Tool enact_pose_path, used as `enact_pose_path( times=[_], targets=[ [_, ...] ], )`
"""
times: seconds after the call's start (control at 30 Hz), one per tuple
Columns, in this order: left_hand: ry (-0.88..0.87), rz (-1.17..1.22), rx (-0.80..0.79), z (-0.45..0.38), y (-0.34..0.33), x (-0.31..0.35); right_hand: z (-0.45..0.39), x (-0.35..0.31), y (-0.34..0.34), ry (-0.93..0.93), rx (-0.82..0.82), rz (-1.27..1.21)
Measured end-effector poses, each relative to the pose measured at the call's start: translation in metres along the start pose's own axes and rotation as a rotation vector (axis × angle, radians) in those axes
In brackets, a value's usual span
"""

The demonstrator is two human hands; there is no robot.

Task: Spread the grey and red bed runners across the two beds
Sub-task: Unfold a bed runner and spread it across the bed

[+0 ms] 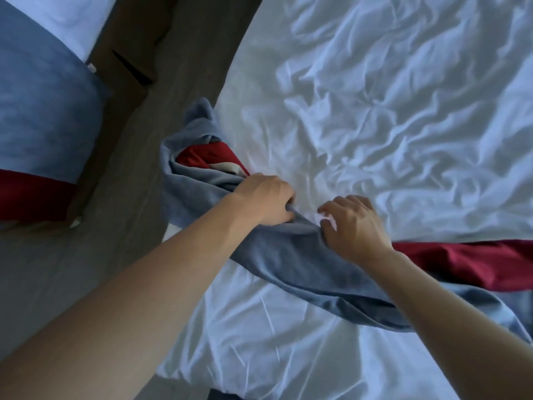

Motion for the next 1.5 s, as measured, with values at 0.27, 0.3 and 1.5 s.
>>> enact_pose_path(
  times=[0.27, 0.3, 1.5],
  targets=[
    [0.108, 0.105, -0.201, -0.023, -0.038, 0.046, 0.068, 0.052, -0.024, 0.057, -0.163, 0.098],
    [0.124, 0.087, -0.21, -0.023, -0.04, 0.048, 0.068, 0.051, -0.026, 0.068, -0.152, 0.108],
    [-0.016, -0.235, 0.42, -0.088, 0.019, 0.061, -0.043, 0.091, 0.026, 0.031, 0.18, 0.066]
  ],
)
Point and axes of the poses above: each hand's wrist, its own z-axis away from the middle knuckle, its own y-axis out of the back of the hand, x = y × z, the point moved 5 cm from there along -z, towards the middle knuckle, and after that the axes turned 14 degrees about z, right-handed, at the moved point
